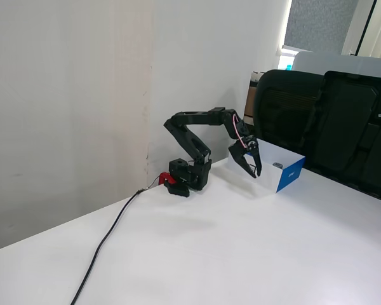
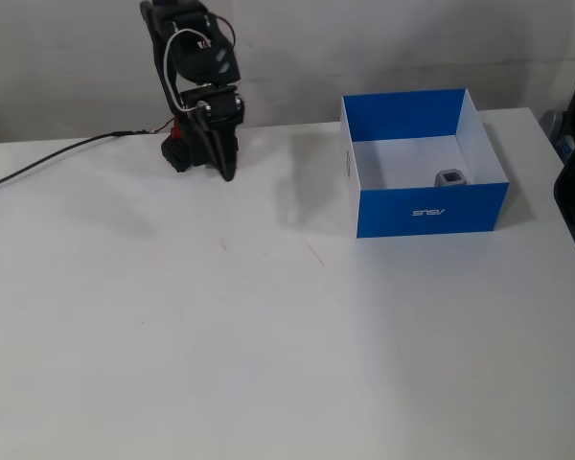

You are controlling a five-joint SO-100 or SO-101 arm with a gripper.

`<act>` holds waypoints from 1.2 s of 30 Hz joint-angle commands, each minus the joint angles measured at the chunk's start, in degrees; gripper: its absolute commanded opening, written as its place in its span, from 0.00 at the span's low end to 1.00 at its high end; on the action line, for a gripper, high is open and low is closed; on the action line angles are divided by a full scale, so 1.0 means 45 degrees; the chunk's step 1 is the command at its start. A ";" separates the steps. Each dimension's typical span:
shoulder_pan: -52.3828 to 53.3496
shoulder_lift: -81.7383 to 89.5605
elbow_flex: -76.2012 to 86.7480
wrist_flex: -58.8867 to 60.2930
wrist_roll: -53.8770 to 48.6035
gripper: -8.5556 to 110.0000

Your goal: Grasp the gray block and put it in the box.

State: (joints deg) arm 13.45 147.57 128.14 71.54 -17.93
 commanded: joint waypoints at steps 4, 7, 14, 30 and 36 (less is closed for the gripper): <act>-0.1270 0.1758 0.1504 -0.0918 -0.0410 0.07; -0.1738 0.2422 0.2930 -0.1895 -0.0781 0.07; -0.2402 0.2676 0.5332 -0.3730 -0.1230 0.07; -0.2207 0.3672 0.9473 -0.6641 -0.1270 0.07; -0.2031 0.4980 1.0645 -0.6367 -0.1270 0.07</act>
State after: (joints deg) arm 4.13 166.64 174.11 42.89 -23.29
